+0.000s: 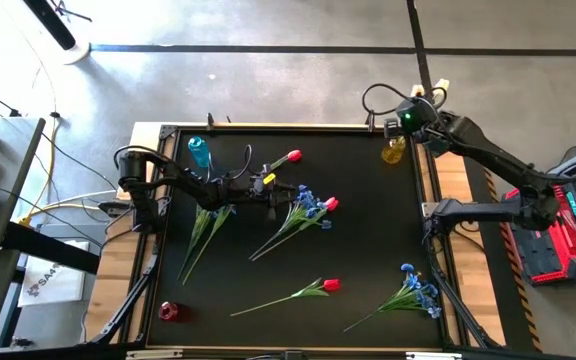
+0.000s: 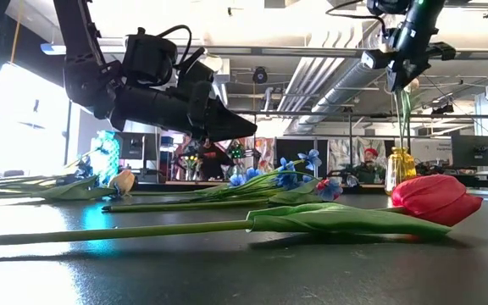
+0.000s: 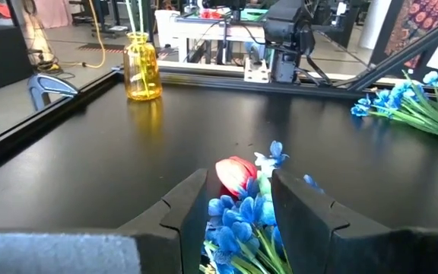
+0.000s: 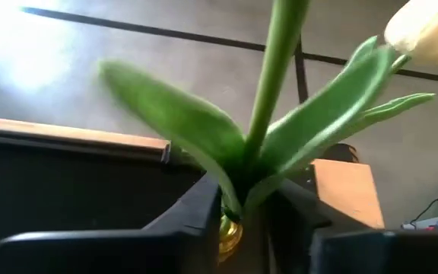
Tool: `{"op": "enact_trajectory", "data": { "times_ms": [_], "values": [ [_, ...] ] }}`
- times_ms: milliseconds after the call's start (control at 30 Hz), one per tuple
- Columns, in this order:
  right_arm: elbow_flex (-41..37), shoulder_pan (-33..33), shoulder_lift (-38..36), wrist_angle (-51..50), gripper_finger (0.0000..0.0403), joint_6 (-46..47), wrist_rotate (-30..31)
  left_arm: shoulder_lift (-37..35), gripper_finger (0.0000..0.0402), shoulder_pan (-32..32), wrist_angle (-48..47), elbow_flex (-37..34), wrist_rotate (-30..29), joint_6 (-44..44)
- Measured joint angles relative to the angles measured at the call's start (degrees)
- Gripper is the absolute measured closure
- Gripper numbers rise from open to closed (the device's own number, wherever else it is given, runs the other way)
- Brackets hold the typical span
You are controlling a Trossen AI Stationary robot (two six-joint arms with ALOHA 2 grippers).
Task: Sort flowers into vase by color
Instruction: Put the top yellow flower into the yellow vase, then put the yellow flower into the yellow vase
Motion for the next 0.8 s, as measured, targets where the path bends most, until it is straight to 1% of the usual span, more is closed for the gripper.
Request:
{"op": "enact_trajectory", "data": {
  "times_ms": [200,333,467,667,800],
  "values": [
    [0.0,0.0,-1.6,0.0,0.0228,1.3,5.2,0.0,0.0269,0.0,-1.8,0.0,-3.4,0.5],
    [0.0,0.1,-3.4,0.0,0.0194,2.1,7.1,0.0,0.0269,0.0,-3.2,0.0,-5.7,1.0],
    [0.0,1.6,-6.1,0.0,0.0184,1.2,7.4,0.0,0.0269,0.0,-3.3,0.0,-6.3,1.0],
    [2.3,4.2,-12.2,-0.4,0.0183,-0.4,11.0,0.0,0.0269,0.0,-4.3,0.0,-6.3,0.3],
    [3.5,5.3,-15.7,-0.3,0.0183,-1.8,10.3,0.0,0.0269,0.0,-4.5,0.0,-7.9,0.0]
  ]
}}
